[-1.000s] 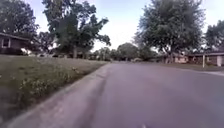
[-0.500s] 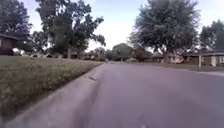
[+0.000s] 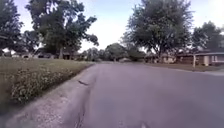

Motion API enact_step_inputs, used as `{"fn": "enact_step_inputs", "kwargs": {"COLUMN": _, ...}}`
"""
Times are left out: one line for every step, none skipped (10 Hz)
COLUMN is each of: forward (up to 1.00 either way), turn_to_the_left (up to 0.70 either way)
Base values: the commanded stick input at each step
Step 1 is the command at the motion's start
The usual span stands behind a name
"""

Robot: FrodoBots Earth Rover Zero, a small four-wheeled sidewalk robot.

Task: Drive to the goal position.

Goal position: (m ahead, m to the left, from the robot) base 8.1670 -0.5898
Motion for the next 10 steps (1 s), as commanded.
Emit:
{"fn": "enact_step_inputs", "kwargs": {"forward": 1.0, "turn_to_the_left": -0.36}}
{"fn": "enact_step_inputs", "kwargs": {"forward": 1.0, "turn_to_the_left": -0.33}}
{"fn": "enact_step_inputs", "kwargs": {"forward": 1.0, "turn_to_the_left": 0.0}}
{"fn": "enact_step_inputs", "kwargs": {"forward": 1.0, "turn_to_the_left": 0.0}}
{"fn": "enact_step_inputs", "kwargs": {"forward": 1.0, "turn_to_the_left": 0.0}}
{"fn": "enact_step_inputs", "kwargs": {"forward": 1.0, "turn_to_the_left": 0.0}}
{"fn": "enact_step_inputs", "kwargs": {"forward": 1.0, "turn_to_the_left": 0.0}}
{"fn": "enact_step_inputs", "kwargs": {"forward": 1.0, "turn_to_the_left": 0.0}}
{"fn": "enact_step_inputs", "kwargs": {"forward": 1.0, "turn_to_the_left": 0.0}}
{"fn": "enact_step_inputs", "kwargs": {"forward": 1.0, "turn_to_the_left": 0.0}}
